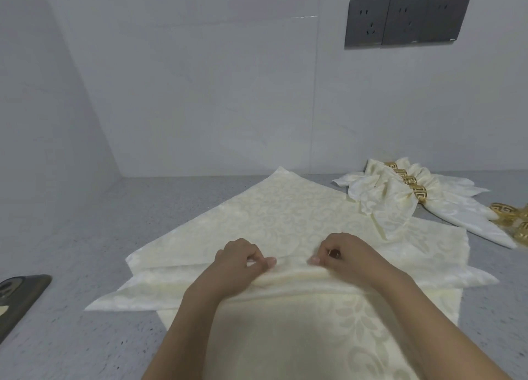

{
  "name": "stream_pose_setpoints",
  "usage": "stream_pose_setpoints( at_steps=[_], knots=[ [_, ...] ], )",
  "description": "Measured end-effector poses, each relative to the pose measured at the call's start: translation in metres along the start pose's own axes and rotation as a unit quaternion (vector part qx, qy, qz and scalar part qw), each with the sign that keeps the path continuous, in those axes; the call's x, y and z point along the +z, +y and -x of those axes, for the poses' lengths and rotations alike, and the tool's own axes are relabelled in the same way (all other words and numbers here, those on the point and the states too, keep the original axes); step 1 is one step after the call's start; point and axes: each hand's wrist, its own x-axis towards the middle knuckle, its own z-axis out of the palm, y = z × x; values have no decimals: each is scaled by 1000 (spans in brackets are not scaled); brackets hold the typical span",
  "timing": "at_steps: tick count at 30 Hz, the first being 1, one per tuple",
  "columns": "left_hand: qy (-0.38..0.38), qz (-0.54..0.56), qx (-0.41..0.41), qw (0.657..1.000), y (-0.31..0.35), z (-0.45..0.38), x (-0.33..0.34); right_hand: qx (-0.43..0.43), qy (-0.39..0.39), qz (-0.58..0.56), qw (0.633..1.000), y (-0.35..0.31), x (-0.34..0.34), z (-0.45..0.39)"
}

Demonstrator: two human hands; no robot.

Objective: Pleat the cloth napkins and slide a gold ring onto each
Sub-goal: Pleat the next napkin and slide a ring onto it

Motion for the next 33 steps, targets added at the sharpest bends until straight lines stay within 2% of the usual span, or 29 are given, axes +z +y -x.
stream_pose_setpoints(
  at_steps=[6, 10, 14, 17, 19, 22, 25, 28, 30, 33],
  knots=[
    [-15, -34, -9, 999, 0, -1, 4, -11, -5, 62, 998, -4, 9, -2],
    [12, 19, -47, 999, 2, -3, 5, 9, 8, 74, 997, 0, 13, -5],
    [82, -42, 7, 996, 5, -8, 6, -21, 78, 143, 986, 0, 21, -8],
    [166, -46, 41, 984, 5, -14, 9, -53, 166, 113, 978, 0, 23, -11],
    [188, -30, 45, 981, 4, -15, 10, -70, 171, 82, 979, -1, 21, -12],
    [149, -17, 26, 988, 0, -13, 11, -53, 89, 33, 994, -4, 15, -8],
    [77, 3, 11, 997, -3, -8, 10, -25, 7, 8, 1000, 0, 8, -1],
    [-21, 4, 33, 999, -2, 1, 11, -10, -72, -3, 997, -4, 2, 4],
    [-72, -51, 60, 994, -2, 6, 16, 2, -147, 42, 988, -5, 7, 3],
    [-94, -148, 70, 982, -5, 10, 22, -22, -228, 137, 964, -8, 13, 1]
  ],
)
